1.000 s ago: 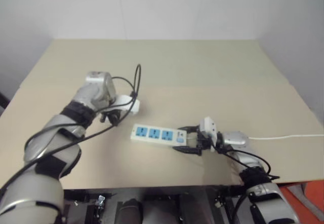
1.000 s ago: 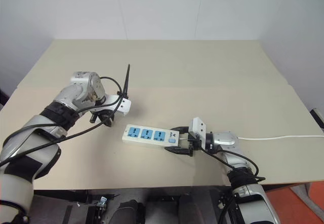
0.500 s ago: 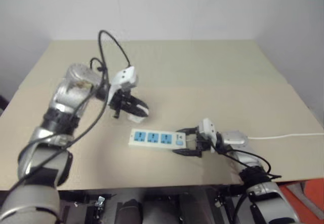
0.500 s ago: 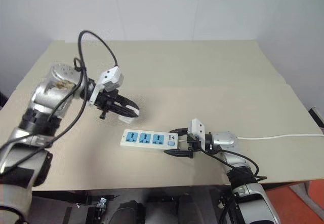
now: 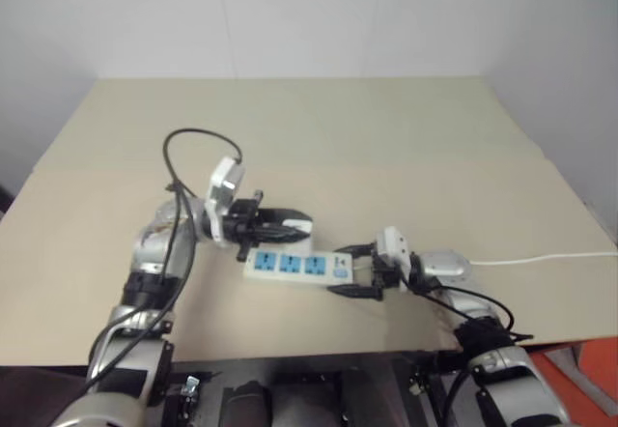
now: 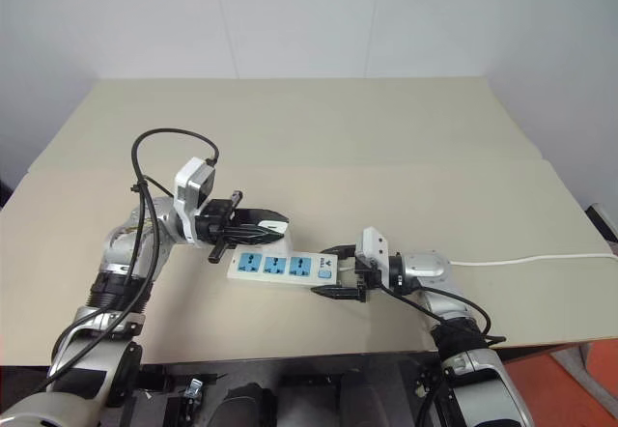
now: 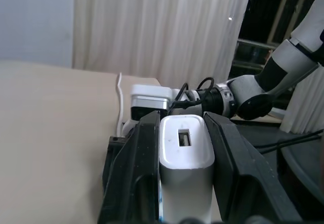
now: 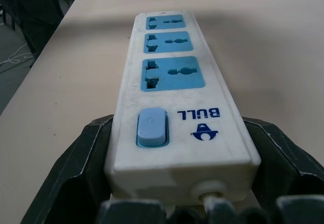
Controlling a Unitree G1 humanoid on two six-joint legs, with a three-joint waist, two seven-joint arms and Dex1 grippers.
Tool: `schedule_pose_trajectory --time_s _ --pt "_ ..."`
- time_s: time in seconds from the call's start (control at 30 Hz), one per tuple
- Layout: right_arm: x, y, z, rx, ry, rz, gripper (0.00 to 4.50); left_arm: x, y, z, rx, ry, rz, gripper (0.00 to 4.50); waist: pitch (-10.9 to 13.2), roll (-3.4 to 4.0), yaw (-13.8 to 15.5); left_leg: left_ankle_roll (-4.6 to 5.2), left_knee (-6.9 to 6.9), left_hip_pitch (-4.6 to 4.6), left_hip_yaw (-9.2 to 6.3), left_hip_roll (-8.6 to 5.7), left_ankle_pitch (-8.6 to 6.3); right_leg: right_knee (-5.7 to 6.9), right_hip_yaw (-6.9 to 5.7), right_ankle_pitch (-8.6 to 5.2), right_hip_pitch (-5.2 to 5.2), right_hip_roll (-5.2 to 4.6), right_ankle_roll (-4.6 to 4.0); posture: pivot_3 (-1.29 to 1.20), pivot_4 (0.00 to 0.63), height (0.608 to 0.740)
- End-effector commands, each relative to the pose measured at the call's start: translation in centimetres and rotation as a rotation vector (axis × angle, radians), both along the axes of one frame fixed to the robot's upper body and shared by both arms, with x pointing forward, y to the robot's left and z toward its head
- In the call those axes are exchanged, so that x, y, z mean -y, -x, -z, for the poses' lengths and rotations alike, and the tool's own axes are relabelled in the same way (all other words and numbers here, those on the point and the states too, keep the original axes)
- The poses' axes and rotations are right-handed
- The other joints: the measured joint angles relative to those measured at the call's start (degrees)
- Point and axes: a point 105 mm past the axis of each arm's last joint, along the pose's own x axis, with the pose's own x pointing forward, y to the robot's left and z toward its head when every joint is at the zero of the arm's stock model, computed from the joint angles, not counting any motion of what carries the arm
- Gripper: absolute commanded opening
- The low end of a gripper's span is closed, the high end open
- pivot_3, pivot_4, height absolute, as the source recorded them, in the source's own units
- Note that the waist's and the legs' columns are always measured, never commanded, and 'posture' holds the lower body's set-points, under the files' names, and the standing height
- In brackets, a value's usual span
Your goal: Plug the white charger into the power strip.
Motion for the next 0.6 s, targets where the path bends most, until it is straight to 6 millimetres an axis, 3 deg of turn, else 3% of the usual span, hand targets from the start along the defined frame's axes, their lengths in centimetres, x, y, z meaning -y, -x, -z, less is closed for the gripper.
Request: schedule_pose_trajectory --time_s 0.03,0.27,0.6 --pt "-0.8 1.4 1.9 -0.057 0.060 -0.051 3.44 1.0 0.1 -0.5 0.046 0.034 0.048 1.02 0.00 0.00 -0.02 0.00 0.00 0.00 0.00 0.00 0.00 0.00 0.00 0.00 0.00 0.00 0.00 0.00 0.150 0.740" --pt "-1.2 1.7 1.9 -0.059 0.053 -0.052 3.44 2.3 -0.2 2.2 0.083 -0.071 0.076 1.02 -0.02 -0.01 -0.18 0.00 0.00 0.04 0.00 0.00 0.00 0.01 0.02 0.00 0.03 0.00 0.00 0.00 0.150 0.740" --pt "-1.2 1.7 2.0 -0.061 0.050 -0.044 3.44 1.9 -0.4 3.5 0.095 -0.126 0.072 1.02 -0.02 -0.02 -0.25 0.00 -0.02 0.03 0.00 0.00 0.00 -0.01 0.02 -0.01 0.02 0.01 0.01 0.00 0.150 0.740"
